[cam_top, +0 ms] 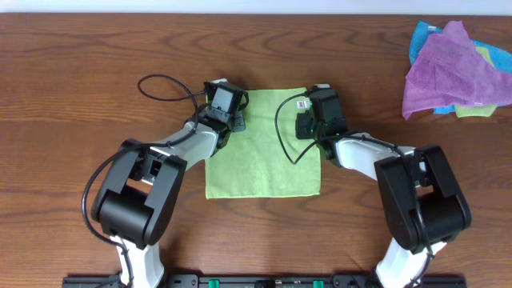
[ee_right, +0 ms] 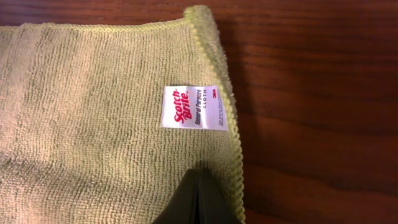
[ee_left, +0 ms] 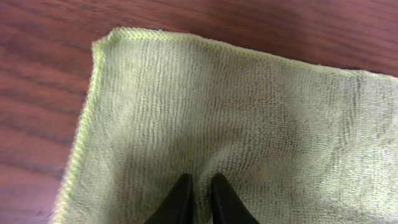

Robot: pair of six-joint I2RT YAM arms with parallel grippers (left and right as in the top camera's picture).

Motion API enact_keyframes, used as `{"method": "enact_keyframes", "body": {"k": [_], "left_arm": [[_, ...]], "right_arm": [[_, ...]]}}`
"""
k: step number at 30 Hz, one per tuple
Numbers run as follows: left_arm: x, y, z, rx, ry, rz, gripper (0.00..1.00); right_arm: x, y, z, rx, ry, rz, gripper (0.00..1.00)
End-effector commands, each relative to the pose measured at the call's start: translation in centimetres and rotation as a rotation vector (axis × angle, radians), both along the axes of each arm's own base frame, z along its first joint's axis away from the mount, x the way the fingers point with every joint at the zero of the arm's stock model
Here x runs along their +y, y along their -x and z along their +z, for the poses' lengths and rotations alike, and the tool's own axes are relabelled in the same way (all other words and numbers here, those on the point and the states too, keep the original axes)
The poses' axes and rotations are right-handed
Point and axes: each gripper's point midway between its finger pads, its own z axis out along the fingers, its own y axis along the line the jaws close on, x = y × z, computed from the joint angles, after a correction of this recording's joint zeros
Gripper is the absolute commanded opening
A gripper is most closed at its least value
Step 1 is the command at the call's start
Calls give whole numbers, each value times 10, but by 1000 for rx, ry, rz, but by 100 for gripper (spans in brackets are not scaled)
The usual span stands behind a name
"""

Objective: Fold the cloth
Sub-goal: 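Grasp the cloth's far corners with both grippers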

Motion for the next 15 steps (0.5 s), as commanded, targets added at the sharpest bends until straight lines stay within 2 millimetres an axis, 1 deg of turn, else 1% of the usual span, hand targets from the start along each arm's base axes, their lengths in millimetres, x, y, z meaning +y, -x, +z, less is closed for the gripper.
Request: {"method": "enact_keyframes", "body": {"k": [1, 4, 7, 13, 15], "left_arm": [[-3, 6, -23, 45, 15, -35, 13], [-6, 6, -30, 51, 27, -24, 13], [-6, 4, -32, 44, 29, -23, 13], [-12, -10, -21, -27, 57, -22, 11], [-10, -13, -19, -39, 49, -13, 10]], "right_arm": [[-20, 11, -29, 65, 88, -33, 1], [-23, 7, -26, 42, 102, -51, 2], [-24, 1, -21, 10, 101, -61, 1], [-29, -6, -16, -18, 108, -87, 1], [-33, -8, -15, -28, 113, -99, 2]]}}
